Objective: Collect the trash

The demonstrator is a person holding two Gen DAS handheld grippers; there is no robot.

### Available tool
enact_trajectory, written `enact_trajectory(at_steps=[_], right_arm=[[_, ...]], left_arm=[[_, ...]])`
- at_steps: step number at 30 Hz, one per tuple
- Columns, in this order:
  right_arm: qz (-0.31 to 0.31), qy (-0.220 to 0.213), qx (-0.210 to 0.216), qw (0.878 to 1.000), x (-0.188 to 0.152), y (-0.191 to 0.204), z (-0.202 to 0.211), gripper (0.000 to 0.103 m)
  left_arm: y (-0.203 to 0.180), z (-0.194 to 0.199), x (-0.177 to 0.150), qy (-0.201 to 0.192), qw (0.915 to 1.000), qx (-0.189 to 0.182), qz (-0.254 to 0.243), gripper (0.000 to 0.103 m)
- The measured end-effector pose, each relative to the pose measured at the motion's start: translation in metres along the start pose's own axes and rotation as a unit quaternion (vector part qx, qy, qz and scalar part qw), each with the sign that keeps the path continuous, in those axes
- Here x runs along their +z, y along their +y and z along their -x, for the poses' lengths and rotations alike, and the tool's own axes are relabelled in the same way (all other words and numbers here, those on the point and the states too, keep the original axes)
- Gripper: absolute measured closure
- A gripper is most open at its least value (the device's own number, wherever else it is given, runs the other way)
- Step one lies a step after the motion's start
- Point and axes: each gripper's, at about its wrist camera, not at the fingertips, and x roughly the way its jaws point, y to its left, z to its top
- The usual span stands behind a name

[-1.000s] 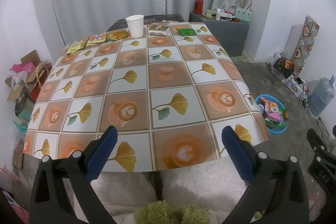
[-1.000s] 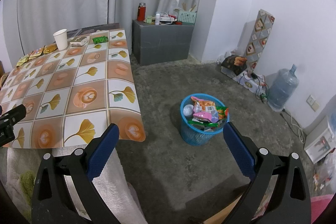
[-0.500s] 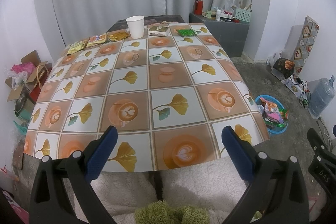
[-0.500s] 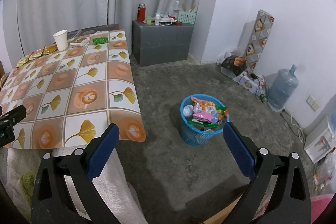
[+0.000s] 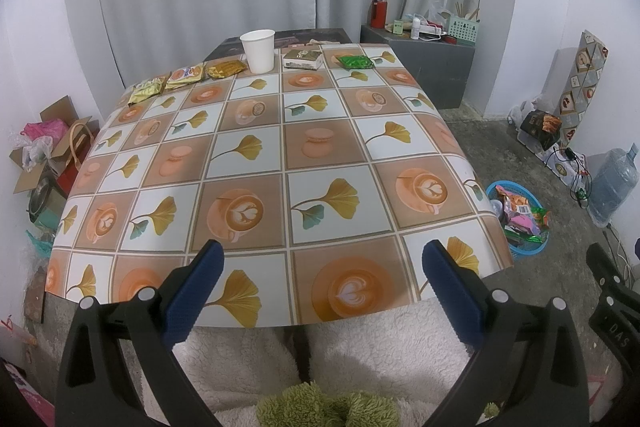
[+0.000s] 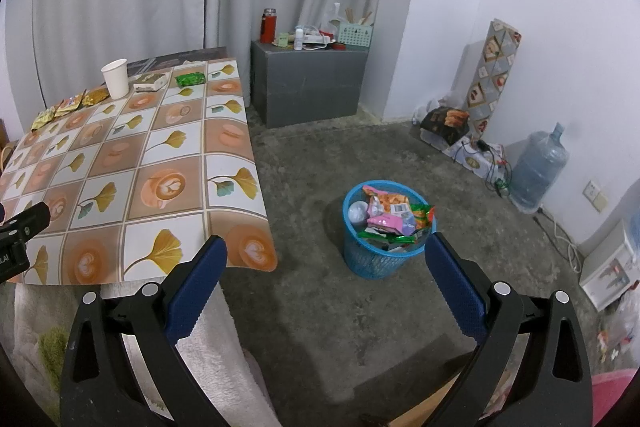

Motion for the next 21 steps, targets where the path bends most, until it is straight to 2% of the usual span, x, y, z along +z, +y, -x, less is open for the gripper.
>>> enact_trajectory(at_steps=[21], right_arm=[[-0.001,0.000,-0.002,1.000,-0.0002,0.0039,0.0004,0.008]], left_arm=[[0.0005,0.0002,0.0017,-0.002,1.0000,0.000,0.000,0.006]])
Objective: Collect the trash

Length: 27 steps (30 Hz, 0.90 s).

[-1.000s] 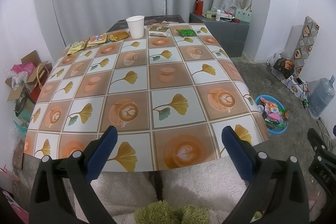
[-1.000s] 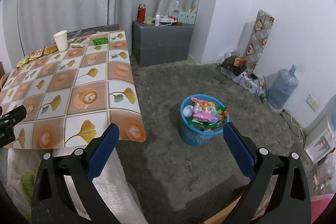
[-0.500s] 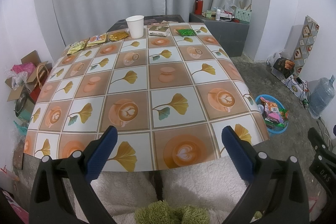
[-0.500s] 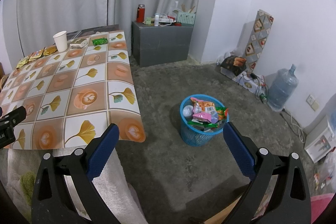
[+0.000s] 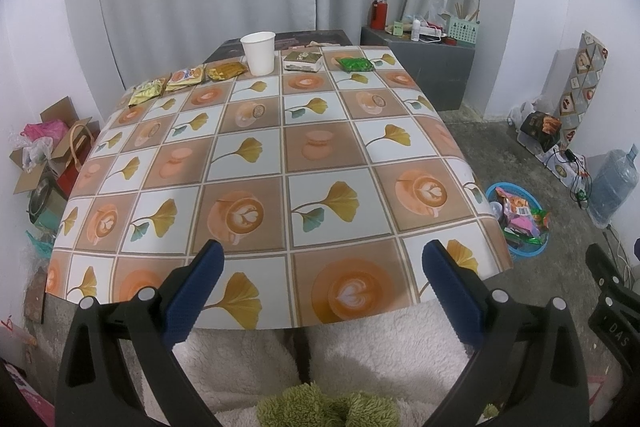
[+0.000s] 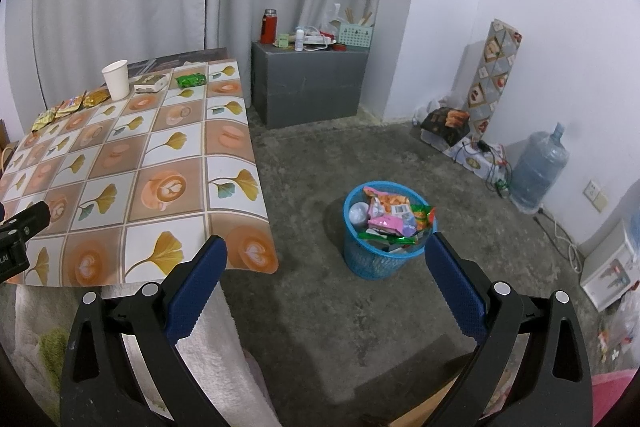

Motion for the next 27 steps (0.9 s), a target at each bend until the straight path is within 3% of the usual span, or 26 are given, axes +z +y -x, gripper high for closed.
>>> enact_trajectory(at_steps=[27], right_arm=[[-0.003,0.001,-0.002,1.000,-0.0006,0.0044,0.0007,0.008]], left_arm=[[-0.0002,0.0000,-0.0009,-0.001,1.0000,0.001,0.000,0.006]])
